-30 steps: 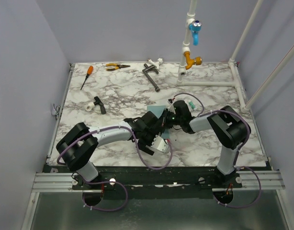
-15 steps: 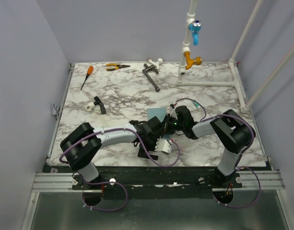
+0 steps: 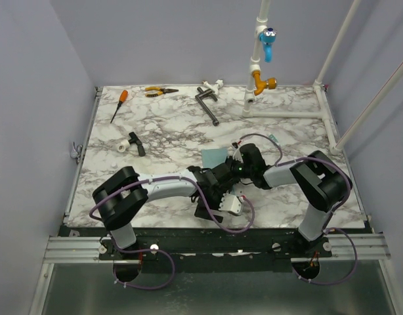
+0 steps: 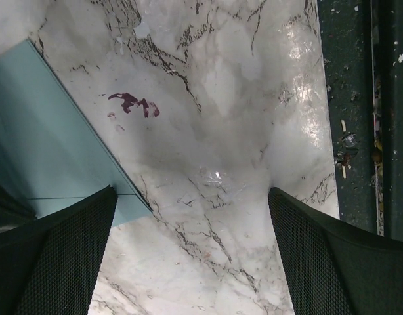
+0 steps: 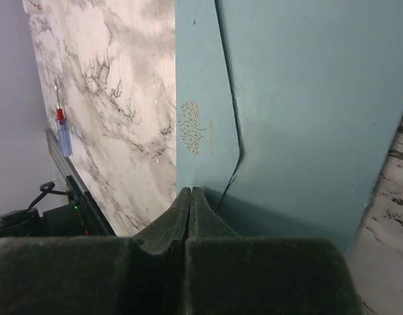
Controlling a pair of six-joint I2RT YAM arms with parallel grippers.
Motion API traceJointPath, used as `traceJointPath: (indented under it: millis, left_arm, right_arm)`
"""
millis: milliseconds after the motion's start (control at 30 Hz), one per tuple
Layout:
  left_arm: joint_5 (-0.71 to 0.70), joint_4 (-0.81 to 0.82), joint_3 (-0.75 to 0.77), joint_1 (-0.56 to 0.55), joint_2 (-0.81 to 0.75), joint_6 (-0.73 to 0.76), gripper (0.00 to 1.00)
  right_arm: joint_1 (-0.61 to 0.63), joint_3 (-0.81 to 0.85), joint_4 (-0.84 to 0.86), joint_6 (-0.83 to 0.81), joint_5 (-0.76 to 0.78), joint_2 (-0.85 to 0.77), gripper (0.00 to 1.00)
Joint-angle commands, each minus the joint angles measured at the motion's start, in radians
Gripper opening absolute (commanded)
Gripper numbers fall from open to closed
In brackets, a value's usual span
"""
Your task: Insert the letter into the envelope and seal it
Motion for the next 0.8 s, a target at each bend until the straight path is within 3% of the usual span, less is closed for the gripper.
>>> traceJointPath:
  millis: [0, 433, 767]
  left_arm:
    - [-0.079, -0.065, 0.000, -0.001, 0.149, 0.036, 0.94]
    - [-0.052, -0.109, 0.005, 0.016, 0.170, 0.020, 0.93]
    - [-0.050, -0.128, 0.033, 0.033, 0.193, 0.014, 0.93]
  right_arm:
    - [0.009, 0.061, -0.133, -0.070, 0.001, -0.043, 0.01]
    - [-0.006, 0.259, -0.270, -0.195, 0.152, 0.151, 0.01]
    - [-0.025, 0.190, -0.339, -0.261, 0.157, 0.047, 0.01]
